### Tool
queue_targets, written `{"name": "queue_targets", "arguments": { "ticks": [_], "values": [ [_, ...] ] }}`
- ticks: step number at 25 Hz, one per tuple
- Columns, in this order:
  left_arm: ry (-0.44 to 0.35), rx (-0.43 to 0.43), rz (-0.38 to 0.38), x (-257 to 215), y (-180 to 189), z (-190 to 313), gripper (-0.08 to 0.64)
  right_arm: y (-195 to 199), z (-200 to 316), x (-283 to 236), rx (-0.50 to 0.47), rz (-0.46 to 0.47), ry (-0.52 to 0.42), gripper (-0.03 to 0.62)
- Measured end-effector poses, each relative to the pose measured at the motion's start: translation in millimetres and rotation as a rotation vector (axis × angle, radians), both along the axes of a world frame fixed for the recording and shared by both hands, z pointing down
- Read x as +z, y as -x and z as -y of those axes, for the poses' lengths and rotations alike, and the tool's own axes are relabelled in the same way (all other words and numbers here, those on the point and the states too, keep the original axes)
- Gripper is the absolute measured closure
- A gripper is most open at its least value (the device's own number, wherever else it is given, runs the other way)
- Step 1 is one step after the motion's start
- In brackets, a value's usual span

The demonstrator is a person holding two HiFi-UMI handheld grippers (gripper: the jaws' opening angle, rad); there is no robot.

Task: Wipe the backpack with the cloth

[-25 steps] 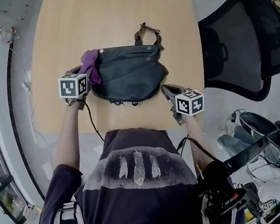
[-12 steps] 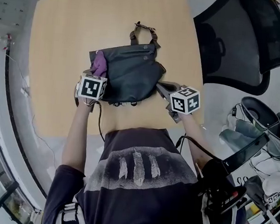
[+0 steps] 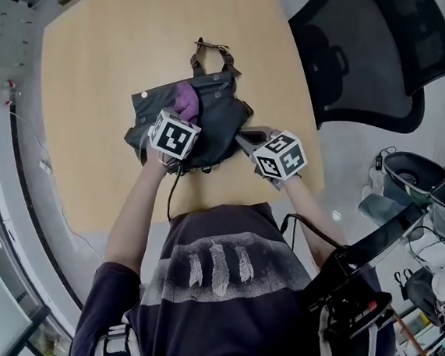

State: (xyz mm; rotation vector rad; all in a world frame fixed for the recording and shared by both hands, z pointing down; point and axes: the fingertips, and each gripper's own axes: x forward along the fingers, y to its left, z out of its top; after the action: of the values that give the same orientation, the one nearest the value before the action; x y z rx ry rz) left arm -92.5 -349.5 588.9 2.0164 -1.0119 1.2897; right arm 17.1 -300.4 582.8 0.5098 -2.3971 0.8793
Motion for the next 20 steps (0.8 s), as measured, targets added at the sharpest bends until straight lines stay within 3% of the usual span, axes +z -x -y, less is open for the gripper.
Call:
{"name": "queue_targets", "arguments": {
  "ticks": [2,7,12,15,17,20],
  "values": [
    [0.008,0.032,0.028,2.2,-2.4,1.4,0.472,2.1,-0.5,-0.7,-0.004,-0.01,-0.004,0.591],
    [0.014,0.02,-0.036,-2.2,-9.3,9.3,0.472,5.4,-1.7,-0.5,-0.006,-0.026,-0.009,0.591],
    [0.003,0.056,-0.136,-15.7,-56.1,25.2,0.472,6.8,-2.4,-0.7,-0.023,-0.045,-0.016,0.591],
    [-0.004,0.152,-0.083,-12.8,-79.6,27.8,0.472,7.3,-4.2,-1.9,-0.032,-0.064,-0.021,0.591],
    [-0.013,0.185,-0.086,-15.2,-89.3,28.3,0.472,8.3,-5.0,-2.4,-0.041,-0.076,-0.027,0.591],
    [-0.007,0.153,-0.252,-30.8,-104.5,29.0,0.472,9.4,-4.1,0.5,-0.047,-0.076,-0.029,0.591]
  ]
}}
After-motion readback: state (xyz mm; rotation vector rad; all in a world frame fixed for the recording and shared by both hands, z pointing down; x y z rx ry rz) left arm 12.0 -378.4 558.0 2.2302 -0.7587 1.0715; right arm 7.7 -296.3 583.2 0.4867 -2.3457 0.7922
